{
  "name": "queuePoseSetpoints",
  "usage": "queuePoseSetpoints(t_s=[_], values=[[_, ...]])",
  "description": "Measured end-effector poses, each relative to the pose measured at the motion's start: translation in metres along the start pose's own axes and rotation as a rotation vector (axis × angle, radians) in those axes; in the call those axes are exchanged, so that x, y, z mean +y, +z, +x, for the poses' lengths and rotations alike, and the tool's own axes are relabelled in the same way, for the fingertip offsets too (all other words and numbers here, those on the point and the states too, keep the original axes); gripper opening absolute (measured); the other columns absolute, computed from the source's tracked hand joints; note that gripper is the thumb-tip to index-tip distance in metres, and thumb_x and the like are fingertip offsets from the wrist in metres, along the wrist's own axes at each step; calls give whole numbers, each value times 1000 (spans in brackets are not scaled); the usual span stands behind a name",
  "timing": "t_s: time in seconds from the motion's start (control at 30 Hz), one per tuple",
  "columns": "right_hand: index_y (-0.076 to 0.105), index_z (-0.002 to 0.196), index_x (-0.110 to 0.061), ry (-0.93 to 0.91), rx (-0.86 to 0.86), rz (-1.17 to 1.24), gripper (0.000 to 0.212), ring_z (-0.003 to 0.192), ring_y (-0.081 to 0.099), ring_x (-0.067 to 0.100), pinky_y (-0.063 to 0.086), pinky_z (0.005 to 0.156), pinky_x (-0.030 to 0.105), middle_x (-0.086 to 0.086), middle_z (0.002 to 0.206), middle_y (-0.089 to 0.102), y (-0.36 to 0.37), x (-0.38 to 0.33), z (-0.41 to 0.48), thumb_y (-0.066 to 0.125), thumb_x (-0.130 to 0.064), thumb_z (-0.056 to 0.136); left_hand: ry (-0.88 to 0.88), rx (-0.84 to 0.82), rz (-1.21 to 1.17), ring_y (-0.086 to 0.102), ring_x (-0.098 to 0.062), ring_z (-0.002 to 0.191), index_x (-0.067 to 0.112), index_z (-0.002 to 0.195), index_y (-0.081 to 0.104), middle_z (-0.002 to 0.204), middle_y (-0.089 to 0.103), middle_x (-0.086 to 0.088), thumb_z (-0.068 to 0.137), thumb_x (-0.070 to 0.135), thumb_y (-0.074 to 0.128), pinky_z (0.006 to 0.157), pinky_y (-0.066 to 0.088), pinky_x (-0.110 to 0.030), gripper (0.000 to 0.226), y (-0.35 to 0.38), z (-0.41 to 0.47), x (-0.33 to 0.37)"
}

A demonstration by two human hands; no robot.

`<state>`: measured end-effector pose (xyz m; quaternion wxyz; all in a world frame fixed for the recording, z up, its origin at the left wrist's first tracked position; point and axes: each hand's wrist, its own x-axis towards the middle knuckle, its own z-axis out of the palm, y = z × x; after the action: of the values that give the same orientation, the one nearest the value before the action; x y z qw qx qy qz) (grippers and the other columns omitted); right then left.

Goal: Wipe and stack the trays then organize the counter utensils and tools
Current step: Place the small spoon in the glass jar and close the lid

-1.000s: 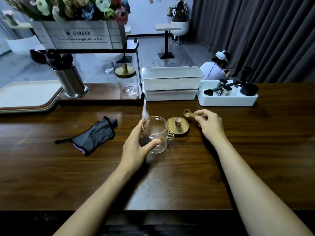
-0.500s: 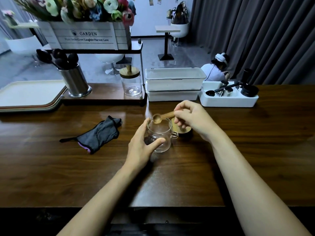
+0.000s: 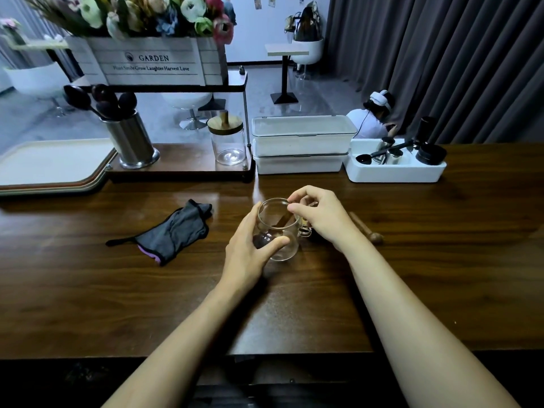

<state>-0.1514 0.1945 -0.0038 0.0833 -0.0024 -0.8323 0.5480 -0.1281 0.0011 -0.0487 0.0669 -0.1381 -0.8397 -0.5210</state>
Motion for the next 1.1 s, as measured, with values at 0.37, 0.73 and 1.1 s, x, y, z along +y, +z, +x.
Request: queuePoseSetpoints(t_s=[0.37, 0.73, 1.1], values=[[72, 122, -29, 191, 318, -328, 32, 117, 52, 16, 38, 92, 30, -8, 120, 65, -31, 41, -8, 66, -40, 93, -5, 0, 1, 34, 35, 115, 46, 148, 33, 123, 37, 51, 80, 41, 83, 93, 25, 6, 85, 2, 0, -3], [77, 111, -24, 119, 215, -308, 27, 118, 56, 28, 43, 101, 34, -1, 125, 66, -5, 56, 14, 74, -33, 86, -42, 22, 36, 37, 33, 115, 48, 149, 34, 117, 40, 57, 80, 40, 84, 94, 29, 4, 86, 2, -4, 1], [77, 105, -23, -224, 53, -78, 17, 105, 63, 4, 45, 94, 18, -15, 109, 69, -1, -18, 2, 74, -22, 88, -35, 39, 63, 41, 16, 131, 41, 154, 36, 140, 43, 38, 79, 46, 83, 109, 34, -14, 88, 4, -4, 0]])
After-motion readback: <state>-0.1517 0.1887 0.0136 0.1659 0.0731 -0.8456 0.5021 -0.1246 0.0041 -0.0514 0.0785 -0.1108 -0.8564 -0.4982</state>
